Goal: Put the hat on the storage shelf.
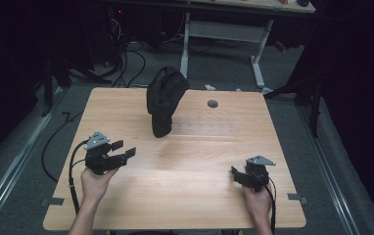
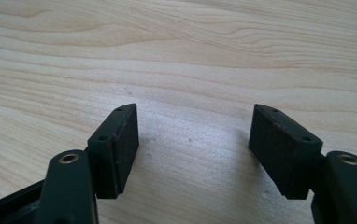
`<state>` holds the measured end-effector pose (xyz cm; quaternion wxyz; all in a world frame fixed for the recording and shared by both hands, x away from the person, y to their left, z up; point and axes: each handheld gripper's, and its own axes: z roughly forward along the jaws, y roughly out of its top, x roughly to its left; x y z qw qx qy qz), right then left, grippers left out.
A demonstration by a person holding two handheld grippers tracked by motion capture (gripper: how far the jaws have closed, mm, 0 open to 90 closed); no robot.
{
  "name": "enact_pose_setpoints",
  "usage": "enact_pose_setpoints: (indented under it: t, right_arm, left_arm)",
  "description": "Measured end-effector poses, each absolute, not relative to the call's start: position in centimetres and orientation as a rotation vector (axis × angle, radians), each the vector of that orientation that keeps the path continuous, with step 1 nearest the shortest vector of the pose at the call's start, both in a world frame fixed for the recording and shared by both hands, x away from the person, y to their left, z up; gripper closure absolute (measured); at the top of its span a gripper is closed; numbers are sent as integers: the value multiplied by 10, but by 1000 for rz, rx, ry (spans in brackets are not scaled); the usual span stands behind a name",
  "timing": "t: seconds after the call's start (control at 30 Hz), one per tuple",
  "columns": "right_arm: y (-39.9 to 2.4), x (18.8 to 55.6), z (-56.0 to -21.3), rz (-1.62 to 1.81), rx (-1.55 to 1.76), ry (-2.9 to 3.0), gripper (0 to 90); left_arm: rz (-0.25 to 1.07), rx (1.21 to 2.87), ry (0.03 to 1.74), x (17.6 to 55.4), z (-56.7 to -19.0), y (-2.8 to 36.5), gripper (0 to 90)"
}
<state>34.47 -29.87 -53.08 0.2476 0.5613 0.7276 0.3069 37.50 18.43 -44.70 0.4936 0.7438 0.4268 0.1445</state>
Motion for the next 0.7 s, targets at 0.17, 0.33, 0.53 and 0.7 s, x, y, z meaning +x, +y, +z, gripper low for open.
enact_pose_setpoints:
  t: [0.17, 0.33, 0.53, 0.7]
  right_arm:
    - [-299, 345, -531, 836, 1529, 1984, 333]
    - [-299, 345, -531, 836, 1529, 1984, 333]
    - [-299, 345, -531, 836, 1529, 1984, 333]
    - [-299, 345, -531, 836, 1529, 1984, 333]
  left_arm:
    - [348, 1803, 1049, 371, -454, 186, 390]
    - [348, 1808, 1061, 369, -460, 186, 390]
    - [344, 1822, 1073, 367, -468, 185, 389]
    - [339, 1826, 1087, 366, -476, 185, 387]
